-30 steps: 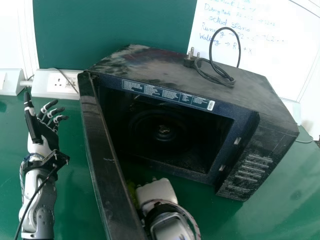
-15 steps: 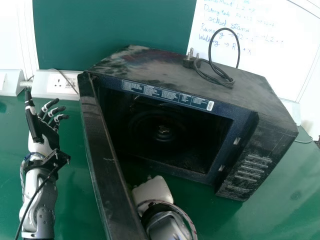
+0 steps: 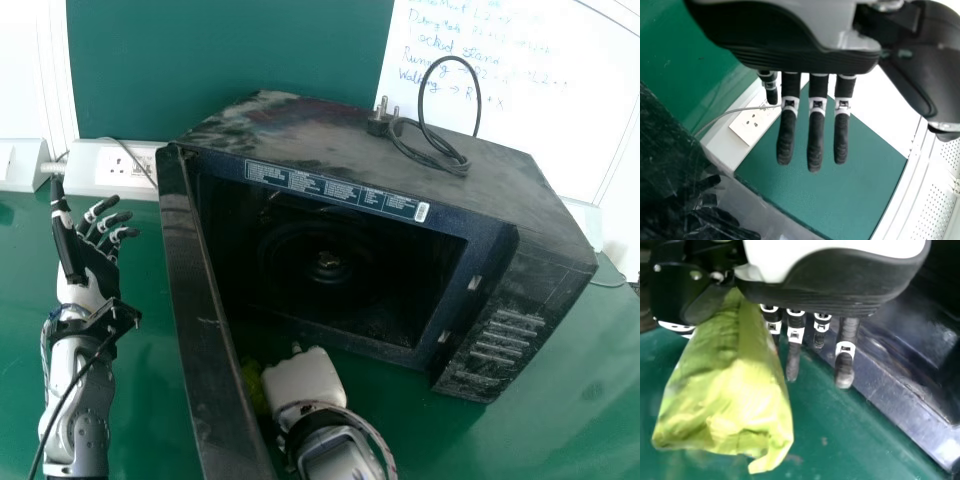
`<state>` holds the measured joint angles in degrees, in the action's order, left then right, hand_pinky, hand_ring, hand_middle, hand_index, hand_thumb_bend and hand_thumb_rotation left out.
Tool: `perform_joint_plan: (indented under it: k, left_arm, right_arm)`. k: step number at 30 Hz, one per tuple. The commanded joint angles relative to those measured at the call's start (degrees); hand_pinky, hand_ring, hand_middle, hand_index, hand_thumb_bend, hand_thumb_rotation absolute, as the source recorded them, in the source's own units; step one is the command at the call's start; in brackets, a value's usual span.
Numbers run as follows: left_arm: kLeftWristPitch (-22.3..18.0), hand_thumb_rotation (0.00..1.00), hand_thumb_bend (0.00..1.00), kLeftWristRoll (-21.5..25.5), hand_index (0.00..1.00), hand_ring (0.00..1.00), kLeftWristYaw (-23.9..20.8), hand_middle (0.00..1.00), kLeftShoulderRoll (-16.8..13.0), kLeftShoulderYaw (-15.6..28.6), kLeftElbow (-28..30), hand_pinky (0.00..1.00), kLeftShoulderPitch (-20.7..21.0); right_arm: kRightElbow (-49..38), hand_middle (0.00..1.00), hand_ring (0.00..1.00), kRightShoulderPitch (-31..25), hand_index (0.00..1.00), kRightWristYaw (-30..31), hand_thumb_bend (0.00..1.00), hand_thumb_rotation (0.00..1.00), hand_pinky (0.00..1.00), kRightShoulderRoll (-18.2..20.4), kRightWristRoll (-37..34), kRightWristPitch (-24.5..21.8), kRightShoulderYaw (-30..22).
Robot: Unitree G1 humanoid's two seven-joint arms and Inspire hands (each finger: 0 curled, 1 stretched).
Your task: Put biscuit inside oven
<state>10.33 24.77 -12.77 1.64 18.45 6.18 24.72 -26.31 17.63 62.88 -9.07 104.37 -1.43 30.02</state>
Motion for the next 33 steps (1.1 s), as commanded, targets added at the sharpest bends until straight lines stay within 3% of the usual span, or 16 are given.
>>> perform_joint_plan:
  k: [1, 14, 16, 18, 26, 33]
  left_arm:
    - [0.0, 0.08, 0.52, -0.9, 0.49, 0.31, -0.2, 0.39, -0.1, -0.5, 0.8, 0.23, 0.4]
    - [-0.1, 0.08, 0.52, -0.9, 0.49, 0.3, 0.2, 0.39, -0.1, -0.4, 0.7, 0.22, 0.3]
    - [-0.1, 0.08, 0.52, -1.0, 0.49, 0.3, 0.2, 0.4, -0.1, -0.4, 0.7, 0.23, 0.2]
    - [0.0, 0.08, 0.52, -1.0, 0.49, 0.3, 0.2, 0.4, -0.2, -0.4, 0.7, 0.23, 0.2]
    - [-0.1, 0.08, 0.52, -0.8, 0.49, 0.31, 0.6, 0.4, -0.4, -0.2, 0.4, 0.23, 0.1]
    - [-0.2, 0.08, 0.52, -0.6, 0.49, 0.3, 0.8, 0.39, -0.5, 0.0, 0.0, 0.22, 0.2]
  right_arm:
    - [2.2, 0.32, 0.19, -3.0, 0.69, 2.0, 0.72, 0.07, 0.14, -0.2, -1.9, 0.0, -0.3]
    - [-0.6, 0.34, 0.22, -3.4, 0.66, -0.1, 0.75, 0.02, 0.16, -1.7, -7.3, -0.5, -4.2]
    - [-1.1, 0.43, 0.21, -2.8, 0.66, 0.0, 0.62, 0.0, 0.15, -2.0, -7.7, -0.3, -4.6]
    - [-1.3, 0.46, 0.21, -2.3, 0.66, 0.3, 0.58, 0.0, 0.14, -2.0, -7.6, -0.5, -5.0]
    - [-1.3, 0.47, 0.16, 0.2, 0.69, 0.8, 0.57, 0.0, 0.1, -1.2, -7.8, -2.1, -7.7]
    - [-3.1, 0.47, 0.2, 1.7, 0.68, -0.3, 0.57, 0.0, 0.12, -1.9, -11.1, -2.4, -11.1]
